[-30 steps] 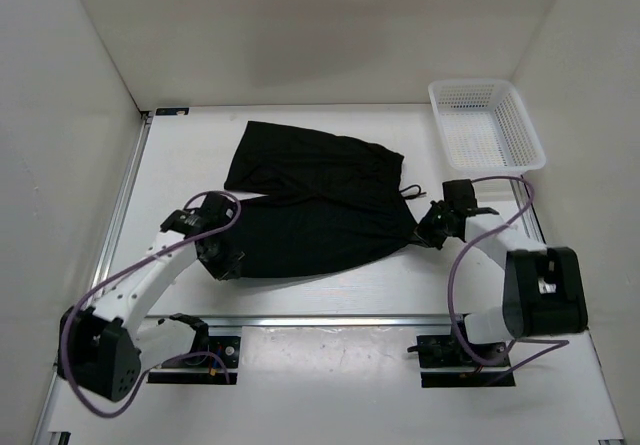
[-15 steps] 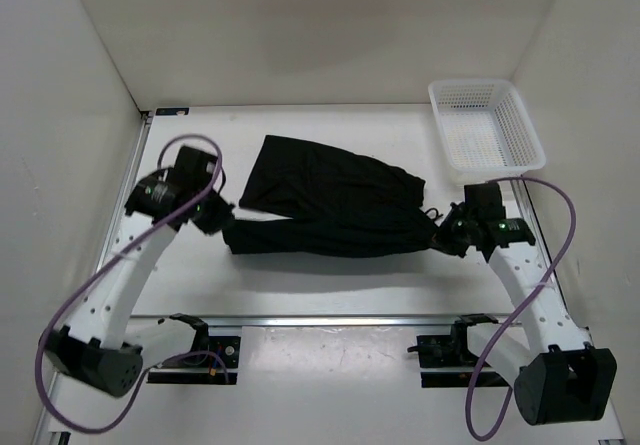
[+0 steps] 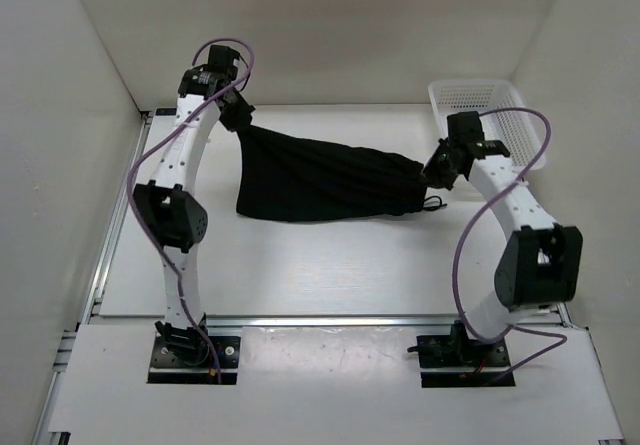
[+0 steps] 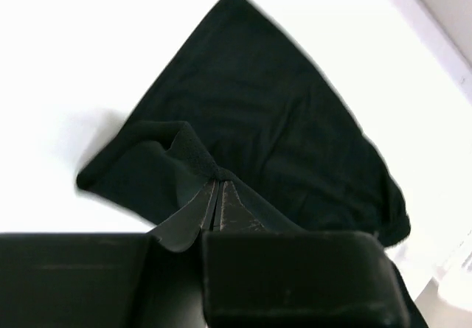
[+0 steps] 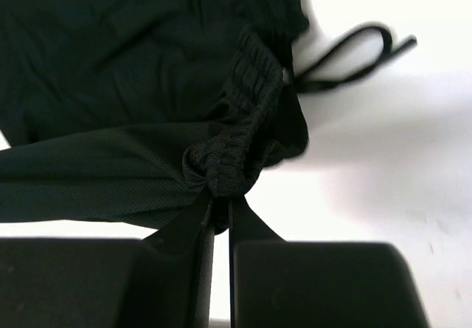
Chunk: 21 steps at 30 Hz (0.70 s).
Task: Fold and stack the shorts
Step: Fold the shorts
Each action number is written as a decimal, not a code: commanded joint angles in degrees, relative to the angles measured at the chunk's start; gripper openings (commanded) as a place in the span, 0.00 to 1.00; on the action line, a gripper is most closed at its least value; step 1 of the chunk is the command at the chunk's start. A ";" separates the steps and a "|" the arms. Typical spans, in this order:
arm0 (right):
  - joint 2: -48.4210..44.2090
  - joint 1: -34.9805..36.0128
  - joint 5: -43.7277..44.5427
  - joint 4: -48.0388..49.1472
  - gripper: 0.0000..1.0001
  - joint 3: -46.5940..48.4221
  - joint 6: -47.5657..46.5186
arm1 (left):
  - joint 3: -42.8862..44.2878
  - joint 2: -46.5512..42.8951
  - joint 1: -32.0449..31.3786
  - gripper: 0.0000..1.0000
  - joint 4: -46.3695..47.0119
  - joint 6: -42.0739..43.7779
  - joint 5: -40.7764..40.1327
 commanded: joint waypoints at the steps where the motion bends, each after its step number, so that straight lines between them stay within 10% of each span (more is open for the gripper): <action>1: 7.35 -0.35 4.79 1.61 0.00 8.24 -0.62 | 11.70 6.23 3.04 0.10 0.63 4.34 -0.14; 5: 17.65 -0.35 6.20 1.61 0.00 18.80 -0.10 | 19.71 16.52 3.57 0.10 6.50 6.02 4.97; 7: 23.98 -0.35 7.08 1.61 0.16 24.16 0.69 | 23.92 22.23 4.09 0.10 10.37 6.55 8.64; 8: 25.83 -0.35 7.08 1.61 0.30 29.50 1.22 | 25.42 23.90 4.10 0.19 13.69 6.55 9.71; 9: 28.37 -0.35 6.56 1.61 0.65 31.99 1.22 | 28.65 27.05 4.10 0.35 14.59 5.94 10.76; 10: 29.26 -0.35 4.38 1.61 0.75 34.01 0.44 | 29.90 28.13 4.10 0.66 15.13 5.93 11.64; 11: 29.27 -0.35 4.36 1.61 0.79 35.60 -0.09 | 30.61 28.14 4.71 0.73 15.13 5.93 11.65; 14: 27.87 1.85 4.61 1.61 0.80 35.45 -3.17 | 24.58 23.76 5.24 0.91 15.83 8.74 9.21; 21: 14.08 3.61 3.92 5.64 0.77 11.30 -1.52 | -5.29 5.74 5.77 0.91 15.31 13.93 8.58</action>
